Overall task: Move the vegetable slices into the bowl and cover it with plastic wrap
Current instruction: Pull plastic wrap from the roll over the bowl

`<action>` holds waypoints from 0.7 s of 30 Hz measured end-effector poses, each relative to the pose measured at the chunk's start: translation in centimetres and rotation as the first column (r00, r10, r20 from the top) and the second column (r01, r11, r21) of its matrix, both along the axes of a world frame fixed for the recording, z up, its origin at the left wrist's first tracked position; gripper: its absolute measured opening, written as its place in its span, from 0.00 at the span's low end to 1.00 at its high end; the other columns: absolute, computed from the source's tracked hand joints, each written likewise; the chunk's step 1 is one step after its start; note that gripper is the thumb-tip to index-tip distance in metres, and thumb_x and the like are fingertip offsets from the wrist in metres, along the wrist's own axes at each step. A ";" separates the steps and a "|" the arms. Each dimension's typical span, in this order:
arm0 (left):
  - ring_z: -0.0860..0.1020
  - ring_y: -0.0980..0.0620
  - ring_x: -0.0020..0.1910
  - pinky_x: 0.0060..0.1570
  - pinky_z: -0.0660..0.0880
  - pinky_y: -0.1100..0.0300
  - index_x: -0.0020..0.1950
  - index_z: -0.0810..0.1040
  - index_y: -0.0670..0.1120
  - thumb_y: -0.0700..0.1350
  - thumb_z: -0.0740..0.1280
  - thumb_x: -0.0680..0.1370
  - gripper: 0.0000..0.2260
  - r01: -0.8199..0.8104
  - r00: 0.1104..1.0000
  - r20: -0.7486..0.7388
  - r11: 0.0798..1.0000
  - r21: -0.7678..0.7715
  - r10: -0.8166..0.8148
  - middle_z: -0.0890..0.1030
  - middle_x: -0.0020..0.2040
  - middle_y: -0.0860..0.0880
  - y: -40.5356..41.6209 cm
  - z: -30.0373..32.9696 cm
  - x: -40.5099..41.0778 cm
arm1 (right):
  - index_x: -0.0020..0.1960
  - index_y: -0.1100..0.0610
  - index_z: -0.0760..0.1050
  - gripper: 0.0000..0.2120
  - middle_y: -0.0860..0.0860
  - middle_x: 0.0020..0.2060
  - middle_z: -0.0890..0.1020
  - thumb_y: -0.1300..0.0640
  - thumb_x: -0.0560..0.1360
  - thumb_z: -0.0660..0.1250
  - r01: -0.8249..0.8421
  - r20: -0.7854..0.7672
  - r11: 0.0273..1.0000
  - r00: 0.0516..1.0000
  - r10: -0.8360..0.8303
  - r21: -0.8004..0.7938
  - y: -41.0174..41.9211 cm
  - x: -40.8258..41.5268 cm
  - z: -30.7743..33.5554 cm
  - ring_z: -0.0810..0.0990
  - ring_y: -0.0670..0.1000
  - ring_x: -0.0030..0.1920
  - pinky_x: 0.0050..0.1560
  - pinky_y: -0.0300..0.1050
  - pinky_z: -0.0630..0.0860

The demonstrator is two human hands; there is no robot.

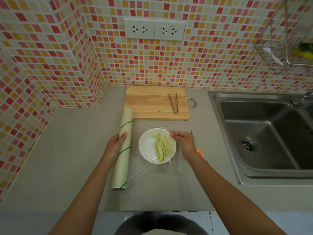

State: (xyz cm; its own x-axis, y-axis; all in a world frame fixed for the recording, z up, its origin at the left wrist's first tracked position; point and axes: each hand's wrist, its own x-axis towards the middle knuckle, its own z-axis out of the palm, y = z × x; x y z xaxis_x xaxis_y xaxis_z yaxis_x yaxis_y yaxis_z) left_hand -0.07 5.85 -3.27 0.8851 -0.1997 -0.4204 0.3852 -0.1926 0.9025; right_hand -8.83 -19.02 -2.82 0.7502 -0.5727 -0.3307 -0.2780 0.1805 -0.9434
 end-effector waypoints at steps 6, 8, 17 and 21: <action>0.79 0.49 0.38 0.40 0.76 0.55 0.45 0.81 0.51 0.57 0.65 0.76 0.11 0.019 0.999 0.042 1.000 -0.022 -0.018 0.82 0.40 0.48 0.7 0.0 0.2 | 0.52 0.68 0.81 0.10 0.62 0.49 0.84 0.68 0.71 0.70 0.001 -0.019 0.999 1.000 -0.002 -0.033 0.2 -0.1 0.3 0.82 0.53 0.47 0.44 0.35 0.78; 0.79 0.47 0.40 0.44 0.77 0.52 0.47 0.81 0.52 0.57 0.65 0.77 0.10 0.024 0.999 0.037 0.999 -0.030 -0.023 0.82 0.42 0.47 0.8 0.0 0.3 | 0.51 0.68 0.82 0.09 0.62 0.49 0.84 0.67 0.71 0.70 -0.002 -0.023 0.999 1.000 0.001 -0.043 0.3 -0.1 0.3 0.82 0.53 0.46 0.45 0.37 0.78; 0.79 0.52 0.40 0.40 0.75 0.57 0.55 0.80 0.51 0.55 0.62 0.79 0.12 0.018 0.994 0.105 1.000 -0.022 -0.016 0.82 0.44 0.50 0.5 -0.3 0.0 | 0.50 0.64 0.82 0.09 0.56 0.46 0.84 0.65 0.70 0.72 0.008 -0.046 0.994 0.999 -0.013 -0.106 0.1 -0.1 0.9 0.81 0.50 0.45 0.50 0.39 0.77; 0.78 0.55 0.38 0.38 0.75 0.58 0.51 0.80 0.53 0.54 0.62 0.79 0.10 0.024 0.993 0.116 0.999 -0.025 -0.021 0.81 0.41 0.52 0.3 -0.4 -0.2 | 0.44 0.61 0.83 0.04 0.52 0.37 0.83 0.64 0.69 0.73 0.074 -0.028 0.977 0.996 -0.081 -0.201 -1.4 -1.1 1.3 0.80 0.48 0.38 0.44 0.39 0.75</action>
State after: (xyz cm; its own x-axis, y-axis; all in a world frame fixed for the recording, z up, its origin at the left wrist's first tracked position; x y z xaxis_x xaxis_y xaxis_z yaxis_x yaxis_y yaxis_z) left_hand -0.25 6.12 -3.67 0.9229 -0.2294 -0.3093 0.2733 -0.1756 0.9457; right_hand -9.95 -20.41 -1.50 0.6907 -0.6859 -0.2292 -0.3045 0.0118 -0.9525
